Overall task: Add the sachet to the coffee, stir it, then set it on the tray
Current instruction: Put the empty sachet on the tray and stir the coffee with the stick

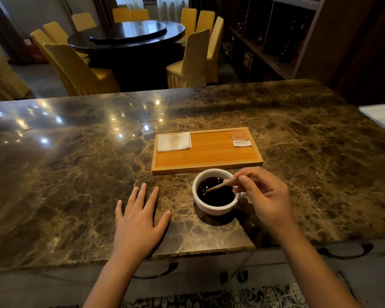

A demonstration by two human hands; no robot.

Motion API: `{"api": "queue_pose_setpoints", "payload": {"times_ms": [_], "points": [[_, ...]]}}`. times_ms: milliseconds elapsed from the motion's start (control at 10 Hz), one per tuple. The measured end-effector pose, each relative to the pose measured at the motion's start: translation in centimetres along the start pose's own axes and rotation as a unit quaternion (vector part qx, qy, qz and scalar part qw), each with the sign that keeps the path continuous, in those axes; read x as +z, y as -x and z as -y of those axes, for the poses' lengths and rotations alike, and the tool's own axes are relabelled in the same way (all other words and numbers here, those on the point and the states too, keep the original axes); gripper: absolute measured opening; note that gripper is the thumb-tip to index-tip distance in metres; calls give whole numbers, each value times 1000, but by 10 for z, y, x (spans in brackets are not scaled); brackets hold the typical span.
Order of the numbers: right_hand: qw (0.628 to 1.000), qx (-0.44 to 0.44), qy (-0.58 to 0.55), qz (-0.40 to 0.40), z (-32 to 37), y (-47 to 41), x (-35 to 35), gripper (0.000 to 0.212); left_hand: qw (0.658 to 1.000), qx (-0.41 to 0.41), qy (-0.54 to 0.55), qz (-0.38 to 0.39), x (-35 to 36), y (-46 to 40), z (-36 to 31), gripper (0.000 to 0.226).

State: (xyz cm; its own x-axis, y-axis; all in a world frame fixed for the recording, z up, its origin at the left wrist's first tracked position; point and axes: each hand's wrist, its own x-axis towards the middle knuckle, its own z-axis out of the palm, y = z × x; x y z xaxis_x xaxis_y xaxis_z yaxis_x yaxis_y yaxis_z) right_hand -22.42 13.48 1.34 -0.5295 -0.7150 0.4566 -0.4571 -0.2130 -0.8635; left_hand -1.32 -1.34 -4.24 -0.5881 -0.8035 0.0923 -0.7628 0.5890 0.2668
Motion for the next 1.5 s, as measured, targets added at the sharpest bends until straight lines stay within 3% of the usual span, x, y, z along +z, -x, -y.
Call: {"api": "queue_pose_setpoints", "payload": {"times_ms": [100, 300, 400, 600, 700, 1000, 1100, 1500], "points": [[991, -61, 117, 5, 4, 0, -7, 19, 1000, 0, 0, 3, -1, 0, -1, 78], [978, -84, 188, 29, 15, 2, -17, 20, 1000, 0, -1, 3, -1, 0, -1, 78], [987, -50, 152, 18, 19, 4, -17, 21, 1000, -1, -5, 5, 0, -1, -1, 79], [999, 30, -39, -1, 8, 6, -3, 12, 1000, 0, -6, 4, -1, 0, -1, 79], [997, 41, -63, -23, 3, 6, 3, 11, 1000, 0, -4, 2, 0, 0, -1, 78], [981, -100, 169, -6, 8, 8, -9, 18, 1000, 3, -1, 0, 0, 0, 0, 78], [980, -93, 176, -1, 12, 9, -10, 18, 1000, 3, -1, 0, 0, 0, -1, 78], [998, 9, -45, -29, 6, 11, 6, 15, 1000, -2, -3, 1, -1, 0, -1, 78]]}}
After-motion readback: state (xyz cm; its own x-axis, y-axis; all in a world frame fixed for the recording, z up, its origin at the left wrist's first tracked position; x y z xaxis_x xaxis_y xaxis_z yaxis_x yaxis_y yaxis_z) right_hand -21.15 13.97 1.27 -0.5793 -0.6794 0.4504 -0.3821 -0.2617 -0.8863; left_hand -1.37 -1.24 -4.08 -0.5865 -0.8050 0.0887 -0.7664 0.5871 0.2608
